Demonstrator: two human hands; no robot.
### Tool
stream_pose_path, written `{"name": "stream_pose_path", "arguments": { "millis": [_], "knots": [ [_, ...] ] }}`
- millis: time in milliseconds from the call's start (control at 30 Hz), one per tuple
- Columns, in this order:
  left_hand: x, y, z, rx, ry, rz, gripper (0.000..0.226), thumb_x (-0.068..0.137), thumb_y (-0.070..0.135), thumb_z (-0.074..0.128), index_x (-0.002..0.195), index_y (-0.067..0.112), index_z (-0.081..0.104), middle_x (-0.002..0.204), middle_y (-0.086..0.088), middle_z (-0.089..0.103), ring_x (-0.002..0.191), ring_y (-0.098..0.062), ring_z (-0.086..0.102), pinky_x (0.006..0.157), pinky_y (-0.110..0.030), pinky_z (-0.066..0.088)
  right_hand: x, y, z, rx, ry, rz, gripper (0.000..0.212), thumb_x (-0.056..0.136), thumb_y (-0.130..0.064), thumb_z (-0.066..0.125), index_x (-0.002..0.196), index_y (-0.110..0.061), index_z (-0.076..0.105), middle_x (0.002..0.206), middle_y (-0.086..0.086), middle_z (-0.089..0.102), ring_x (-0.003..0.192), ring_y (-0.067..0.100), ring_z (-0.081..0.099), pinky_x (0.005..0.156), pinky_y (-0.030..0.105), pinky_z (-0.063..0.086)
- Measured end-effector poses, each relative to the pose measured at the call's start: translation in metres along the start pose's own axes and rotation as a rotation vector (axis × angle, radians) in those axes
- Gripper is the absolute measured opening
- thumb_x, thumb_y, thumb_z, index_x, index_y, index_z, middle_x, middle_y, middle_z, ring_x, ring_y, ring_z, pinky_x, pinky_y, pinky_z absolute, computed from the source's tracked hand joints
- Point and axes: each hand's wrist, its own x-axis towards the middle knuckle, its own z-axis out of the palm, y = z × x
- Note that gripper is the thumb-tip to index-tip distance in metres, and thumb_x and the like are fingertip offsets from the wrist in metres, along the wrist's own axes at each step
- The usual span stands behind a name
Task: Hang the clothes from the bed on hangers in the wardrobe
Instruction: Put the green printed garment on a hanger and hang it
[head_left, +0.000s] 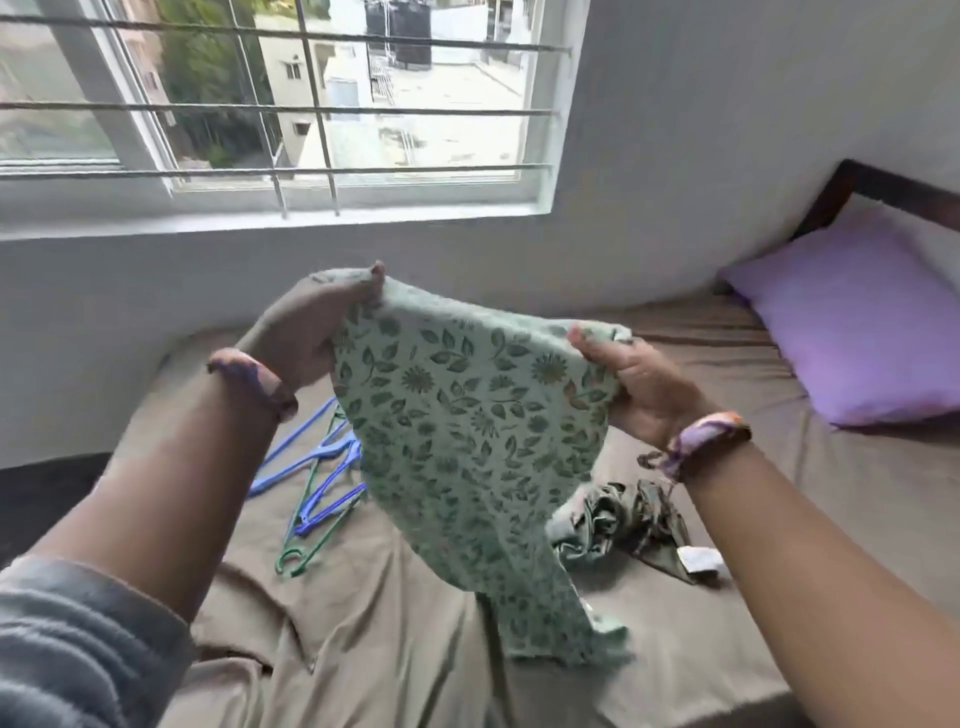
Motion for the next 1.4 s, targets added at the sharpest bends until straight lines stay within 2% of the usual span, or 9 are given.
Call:
{"name": "stream_pose_path", "arguments": {
  "millis": [300, 400, 500, 733, 900, 1067, 1167, 1267, 1400],
  "knots": [
    [-0.013, 0.007, 0.014, -0.174, -0.056, -0.051, 0.040, 0.060, 0.022, 0.084, 0.097, 0.012, 0.070, 0.097, -0.008, 0.072, 0.090, -0.022, 0.070, 0.072, -0.041, 0.058, 0.012, -0.020, -0.004, 0.229, -0.021, -0.120, 0.038, 0.086, -0.032, 0.046, 0.100, -0.009, 0.073, 0.112, 0.013, 0.067, 0.105, 0.024, 0.063, 0.093, 0.044, 0.050],
    [-0.019, -0.014, 0.023, -0.009, 0.074, -0.117, 0.020, 0.083, 0.025, 0.061, 0.079, 0.011, 0.075, 0.080, -0.009, 0.073, 0.069, -0.016, 0.071, 0.060, -0.029, 0.057, 0.021, -0.003, -0.008, 0.137, 0.135, 0.085, 0.041, 0.096, -0.023, 0.040, 0.086, -0.004, 0.075, 0.091, 0.014, 0.072, 0.080, 0.022, 0.071, 0.070, 0.036, 0.059],
    [-0.012, 0.015, 0.017, -0.141, 0.153, -0.237, 0.062, 0.097, 0.038, 0.030, 0.072, 0.004, 0.075, 0.075, -0.011, 0.072, 0.067, -0.019, 0.070, 0.055, -0.028, 0.057, 0.022, -0.023, -0.006, 0.115, 0.144, 0.175, 0.042, 0.100, -0.025, 0.035, 0.093, 0.002, 0.065, 0.080, 0.017, 0.072, 0.068, 0.023, 0.071, 0.056, 0.034, 0.058],
    [-0.008, 0.008, 0.030, -0.099, -0.069, -0.205, 0.058, 0.036, 0.043, 0.092, 0.082, 0.012, 0.077, 0.083, -0.007, 0.074, 0.075, -0.017, 0.071, 0.062, -0.029, 0.057, 0.020, -0.017, -0.003, 0.036, -0.259, -0.007, 0.065, 0.078, -0.047, 0.061, 0.128, -0.007, 0.053, 0.128, 0.017, 0.058, 0.117, 0.031, 0.057, 0.095, 0.044, 0.049],
    [-0.003, 0.025, 0.041, -0.293, -0.148, -0.138, 0.067, 0.092, 0.052, 0.032, 0.115, -0.003, 0.064, 0.114, -0.022, 0.064, 0.110, -0.032, 0.060, 0.092, -0.040, 0.049, 0.013, -0.011, -0.002, 0.157, -0.147, -0.049, 0.043, 0.082, -0.026, 0.061, 0.118, -0.002, 0.060, 0.102, 0.018, 0.069, 0.089, 0.028, 0.069, 0.072, 0.039, 0.057],
    [0.009, 0.045, 0.034, 0.215, -0.096, -0.214, 0.035, 0.048, 0.025, 0.090, 0.076, 0.013, 0.073, 0.084, -0.012, 0.067, 0.074, -0.023, 0.065, 0.072, -0.036, 0.055, 0.031, -0.047, -0.017, 0.079, 0.257, 0.170, 0.009, 0.080, -0.009, 0.063, 0.086, -0.002, 0.061, 0.079, 0.014, 0.065, 0.069, 0.021, 0.058, 0.068, 0.031, 0.052],
    [0.016, 0.059, 0.037, 0.273, 0.107, -0.243, 0.025, 0.067, 0.036, 0.074, 0.060, 0.012, 0.074, 0.077, -0.011, 0.068, 0.066, -0.019, 0.065, 0.074, -0.034, 0.048, 0.031, -0.065, -0.012, 0.097, 0.210, 0.117, 0.047, 0.051, -0.001, 0.077, 0.094, 0.002, 0.060, 0.085, 0.017, 0.065, 0.071, 0.024, 0.062, 0.072, 0.033, 0.054],
    [0.024, 0.059, 0.034, 0.134, 0.190, -0.255, 0.052, 0.098, 0.022, 0.035, 0.062, 0.011, 0.072, 0.064, -0.005, 0.069, 0.053, -0.012, 0.067, 0.050, -0.022, 0.054, 0.028, -0.082, -0.004, -0.129, 0.167, -0.082, 0.035, 0.065, -0.002, 0.074, 0.098, -0.004, 0.064, 0.085, 0.011, 0.068, 0.076, 0.023, 0.066, 0.068, 0.034, 0.058],
    [0.021, 0.064, 0.029, 0.165, 0.237, -0.234, 0.040, 0.096, 0.016, 0.040, 0.065, 0.011, 0.063, 0.055, -0.002, 0.065, 0.044, -0.009, 0.062, 0.047, -0.017, 0.051, 0.029, -0.095, -0.007, -0.340, 0.293, -0.067, 0.035, 0.074, -0.003, 0.070, 0.108, 0.001, 0.065, 0.088, 0.014, 0.069, 0.064, 0.019, 0.068, 0.054, 0.027, 0.055]
  ]
}}
